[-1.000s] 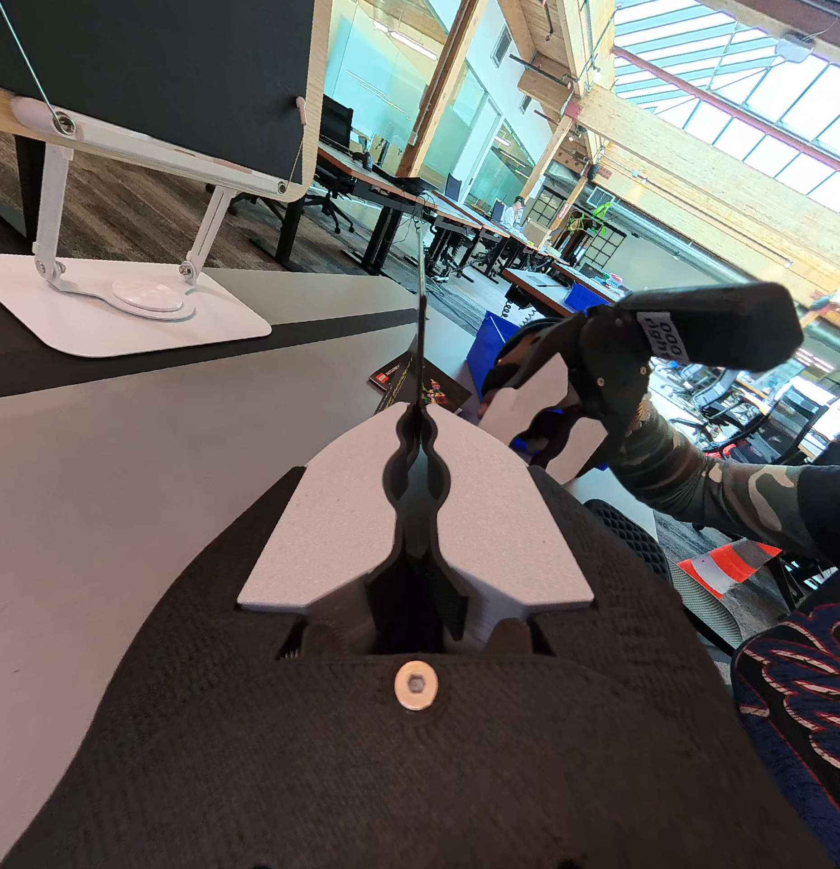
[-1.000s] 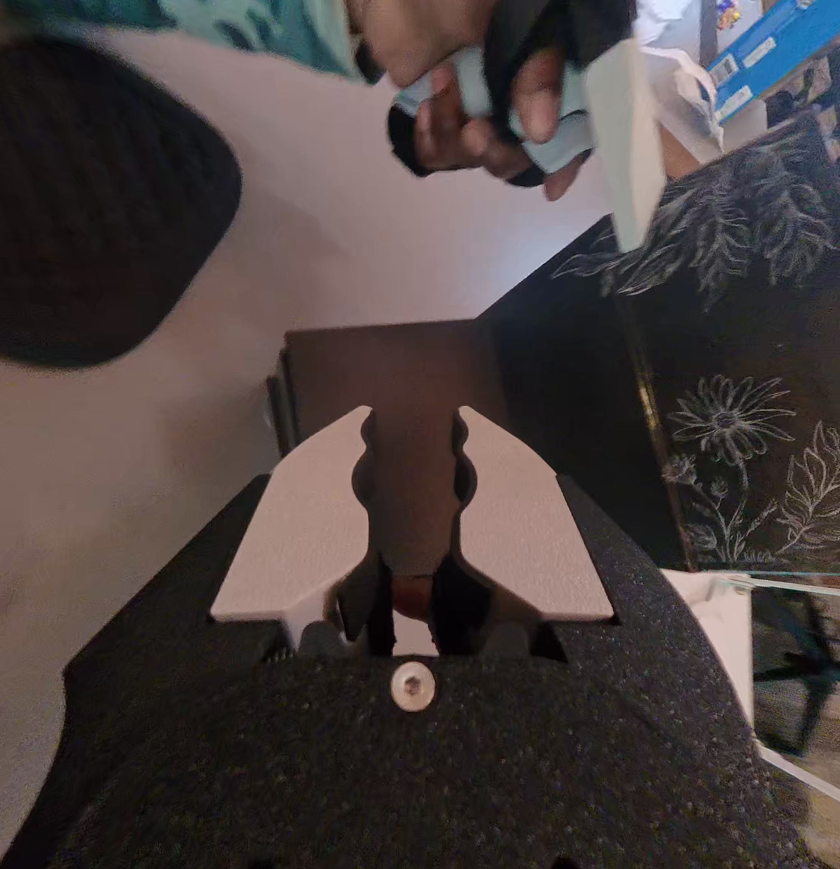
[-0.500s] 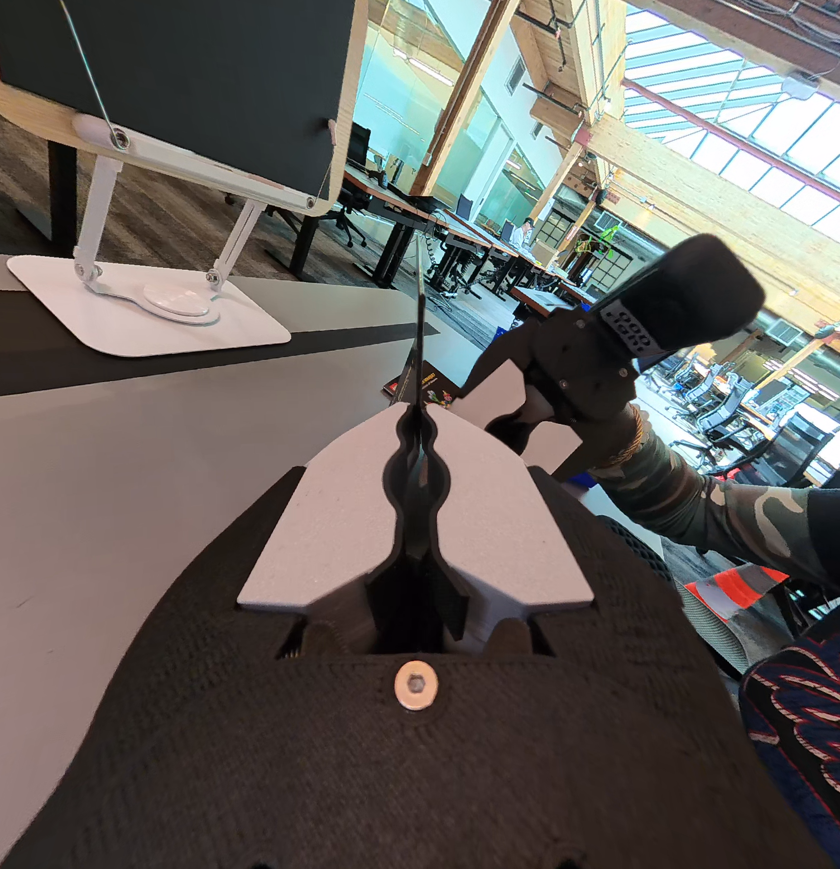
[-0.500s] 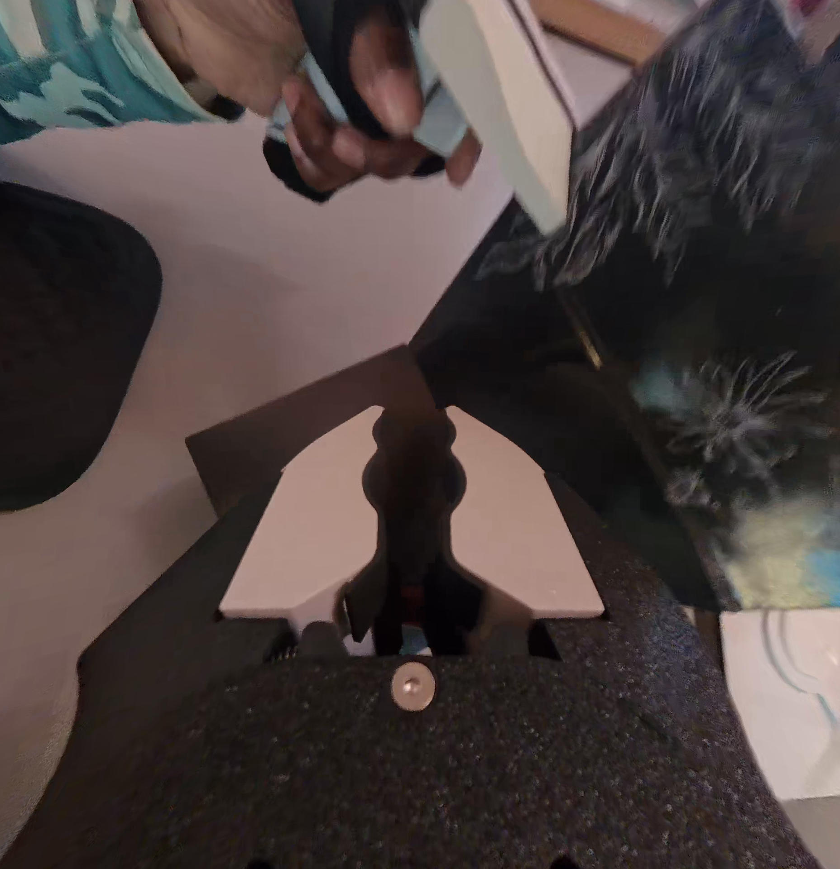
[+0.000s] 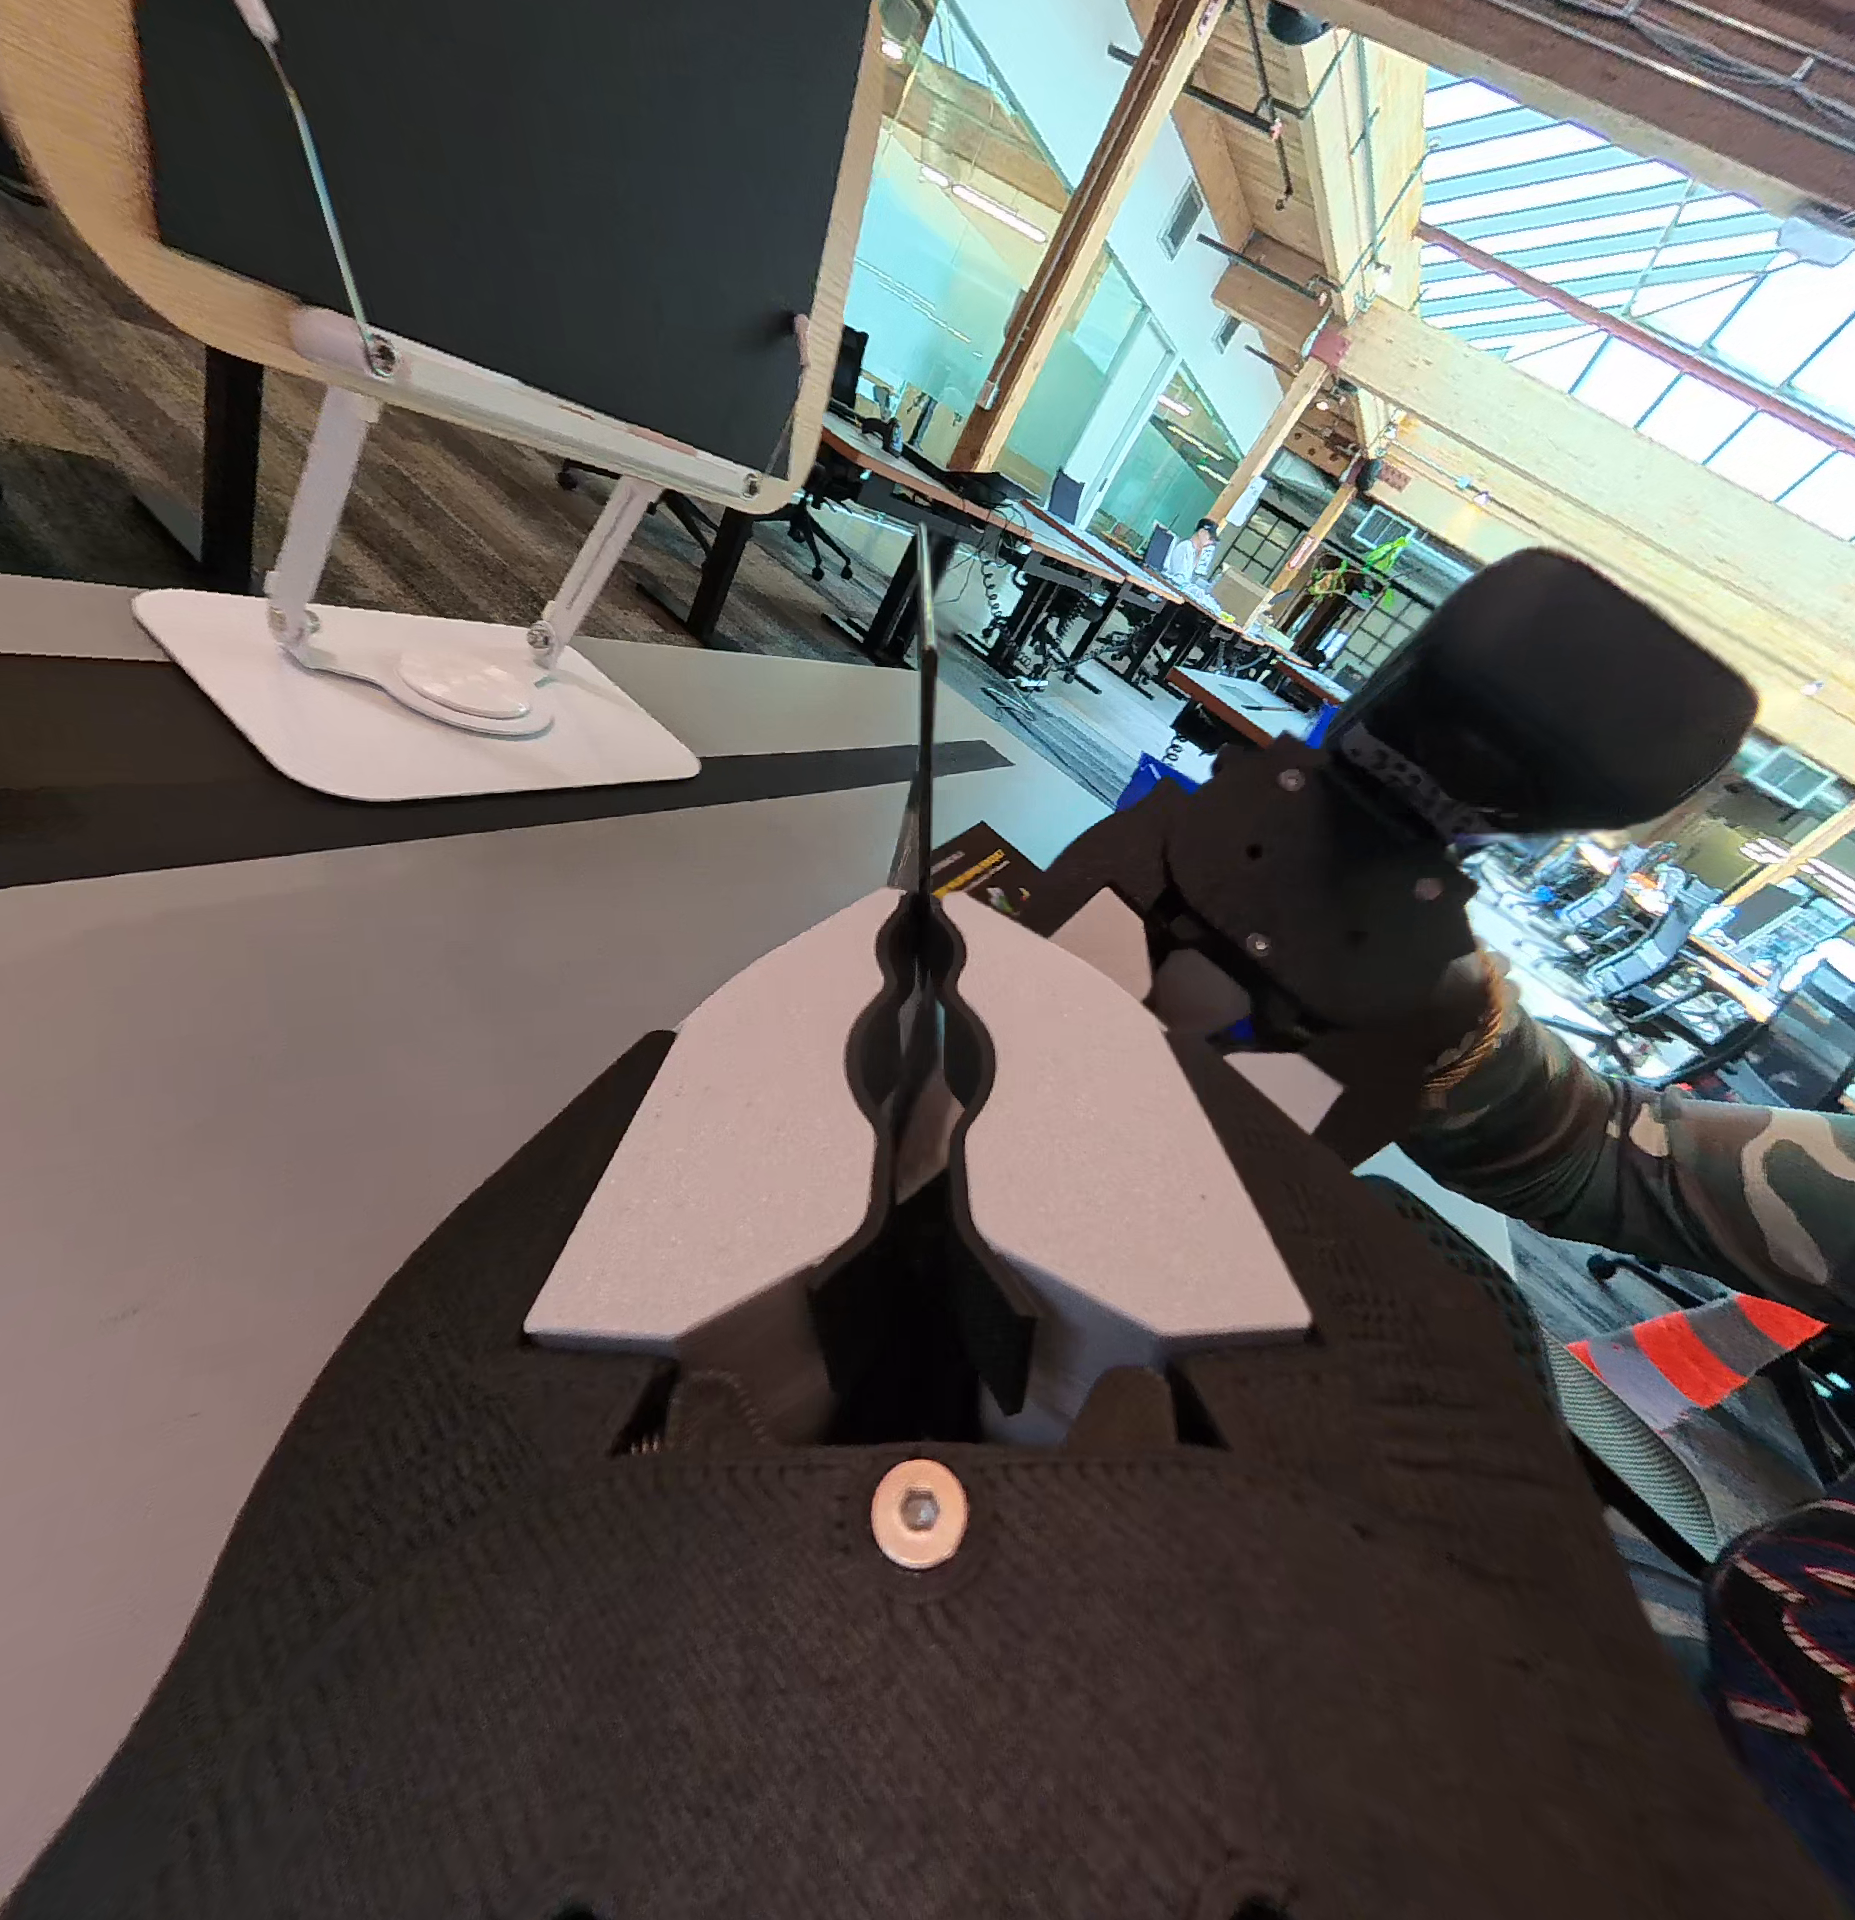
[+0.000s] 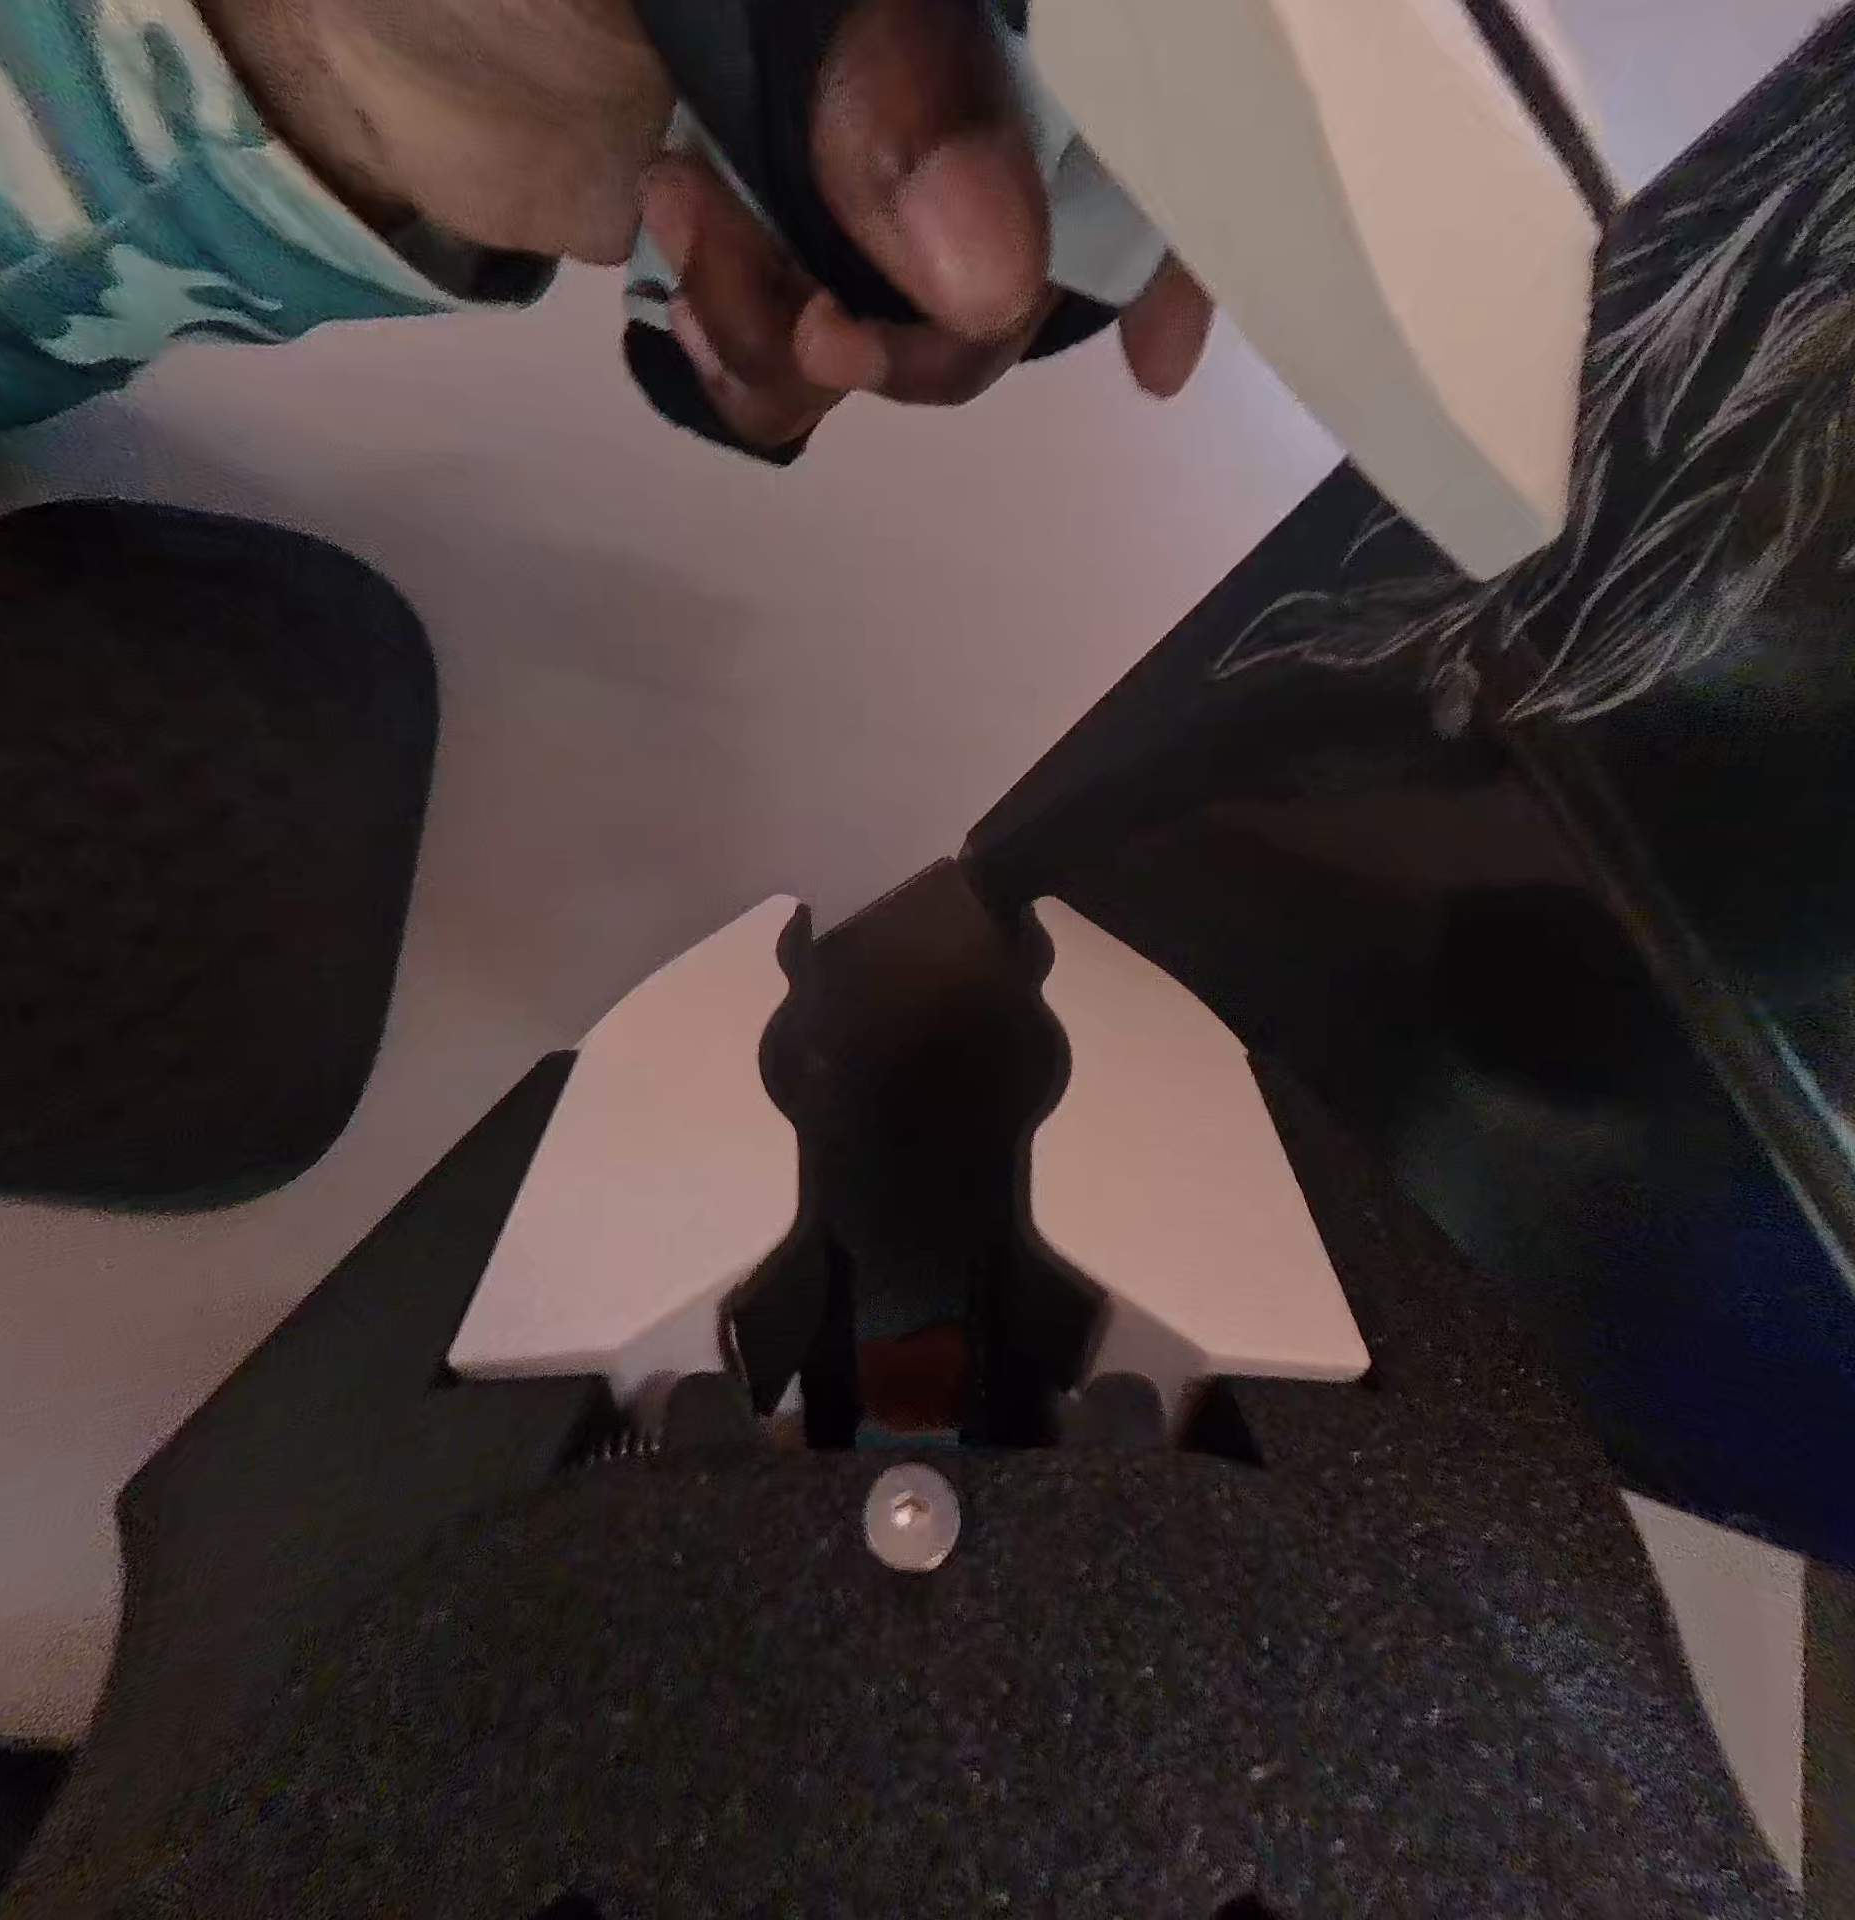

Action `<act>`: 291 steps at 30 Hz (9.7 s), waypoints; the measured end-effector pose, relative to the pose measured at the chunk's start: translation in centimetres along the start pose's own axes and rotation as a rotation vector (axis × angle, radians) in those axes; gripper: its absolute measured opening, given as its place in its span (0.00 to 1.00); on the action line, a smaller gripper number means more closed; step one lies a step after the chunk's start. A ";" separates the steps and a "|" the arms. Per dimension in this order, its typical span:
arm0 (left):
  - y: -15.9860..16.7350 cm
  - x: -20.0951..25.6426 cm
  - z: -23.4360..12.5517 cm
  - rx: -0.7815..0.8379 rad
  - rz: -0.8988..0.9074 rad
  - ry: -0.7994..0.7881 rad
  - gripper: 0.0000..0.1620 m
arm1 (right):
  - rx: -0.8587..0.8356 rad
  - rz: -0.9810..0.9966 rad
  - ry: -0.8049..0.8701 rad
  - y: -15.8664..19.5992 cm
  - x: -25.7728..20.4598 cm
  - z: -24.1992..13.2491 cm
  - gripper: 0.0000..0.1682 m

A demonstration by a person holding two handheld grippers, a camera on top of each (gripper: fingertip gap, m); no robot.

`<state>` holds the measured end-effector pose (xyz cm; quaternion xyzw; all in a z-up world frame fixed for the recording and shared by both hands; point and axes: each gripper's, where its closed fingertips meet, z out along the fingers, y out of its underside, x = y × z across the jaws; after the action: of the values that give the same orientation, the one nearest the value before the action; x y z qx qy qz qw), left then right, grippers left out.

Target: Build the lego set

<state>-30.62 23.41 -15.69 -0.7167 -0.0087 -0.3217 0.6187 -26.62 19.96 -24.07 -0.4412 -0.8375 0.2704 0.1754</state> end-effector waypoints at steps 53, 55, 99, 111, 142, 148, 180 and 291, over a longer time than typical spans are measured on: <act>0.6 1.5 0.2 0.000 0.132 0.043 0.01 | -0.150 0.166 0.037 10.0 -1.6 -3.0 0.32; 0.7 1.6 0.3 0.003 0.145 0.050 0.01 | -0.141 0.170 0.046 10.0 -1.7 -2.9 0.32; -1.9 9.4 -3.4 0.220 0.388 -0.068 0.41 | -0.413 0.925 0.338 27.0 1.4 -9.0 0.67; 15.5 16.8 4.7 -0.174 -0.377 0.246 0.40 | 0.274 0.910 0.310 19.6 -8.5 -10.1 0.31; 18.9 18.9 -1.0 -0.621 0.181 0.306 0.50 | 0.613 0.095 -0.017 9.4 -18.4 -11.5 0.00; 20.8 19.0 -0.6 -0.726 0.156 0.383 0.16 | 0.619 0.052 0.063 9.3 -18.1 -10.6 0.01; 11.1 5.5 -4.8 -0.146 0.297 -0.200 0.28 | 0.361 0.667 -0.323 6.1 -3.3 -8.9 0.02; 10.7 2.8 1.1 -0.468 0.253 0.006 0.30 | 0.334 0.146 0.162 10.3 -4.9 -9.9 0.41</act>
<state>-23.52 20.81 -23.80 -0.8347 0.1573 -0.2372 0.4714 -12.03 23.59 -22.74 -0.4856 -0.7300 0.3813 0.2929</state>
